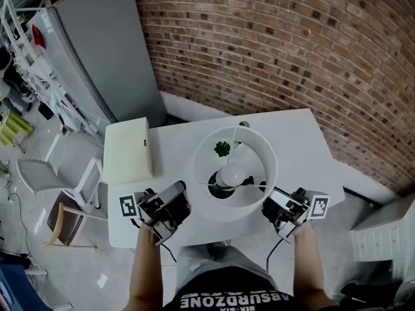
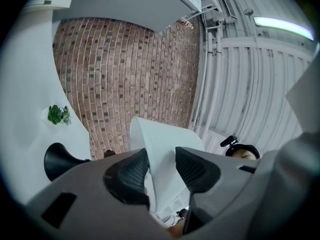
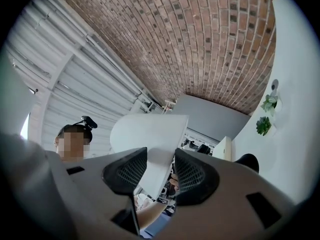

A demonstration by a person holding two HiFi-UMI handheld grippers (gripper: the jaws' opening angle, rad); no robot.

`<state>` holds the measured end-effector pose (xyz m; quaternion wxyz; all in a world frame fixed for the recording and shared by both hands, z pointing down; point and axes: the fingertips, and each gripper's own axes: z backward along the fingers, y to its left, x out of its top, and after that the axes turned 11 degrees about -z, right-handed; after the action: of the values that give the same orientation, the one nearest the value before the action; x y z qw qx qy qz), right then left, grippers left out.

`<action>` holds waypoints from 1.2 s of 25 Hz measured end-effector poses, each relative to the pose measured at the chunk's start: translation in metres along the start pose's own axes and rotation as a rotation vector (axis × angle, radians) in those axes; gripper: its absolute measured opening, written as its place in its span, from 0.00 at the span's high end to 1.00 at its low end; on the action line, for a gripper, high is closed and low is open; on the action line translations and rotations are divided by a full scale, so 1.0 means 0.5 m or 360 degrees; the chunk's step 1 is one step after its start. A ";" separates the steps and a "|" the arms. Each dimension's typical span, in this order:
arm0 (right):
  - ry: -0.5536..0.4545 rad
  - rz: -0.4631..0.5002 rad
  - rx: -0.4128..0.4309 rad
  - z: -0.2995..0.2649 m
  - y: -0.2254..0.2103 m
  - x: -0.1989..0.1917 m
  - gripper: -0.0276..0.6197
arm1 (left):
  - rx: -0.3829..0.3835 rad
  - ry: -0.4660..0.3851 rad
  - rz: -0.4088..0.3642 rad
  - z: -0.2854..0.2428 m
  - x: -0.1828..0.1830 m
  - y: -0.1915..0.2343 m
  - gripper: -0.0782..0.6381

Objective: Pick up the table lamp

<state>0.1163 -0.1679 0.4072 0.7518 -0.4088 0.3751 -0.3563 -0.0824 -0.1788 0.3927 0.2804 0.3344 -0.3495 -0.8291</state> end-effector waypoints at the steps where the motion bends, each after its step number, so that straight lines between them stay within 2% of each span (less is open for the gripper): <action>1: -0.0003 0.0008 0.0004 -0.001 0.005 -0.001 0.69 | -0.0006 0.0000 -0.0003 -0.001 -0.001 -0.005 0.64; 19: -0.0113 0.0153 0.0104 -0.012 0.085 -0.014 0.70 | -0.0134 0.0004 -0.0012 -0.017 -0.006 -0.077 0.67; 30: -0.0124 0.0147 0.0104 -0.008 0.093 -0.013 0.70 | -0.0157 0.0012 -0.0022 -0.025 -0.008 -0.087 0.68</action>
<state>0.1208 -0.1446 0.3665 0.7945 -0.3799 0.3522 -0.3169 -0.0804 -0.1550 0.3541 0.2920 0.3257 -0.3047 -0.8461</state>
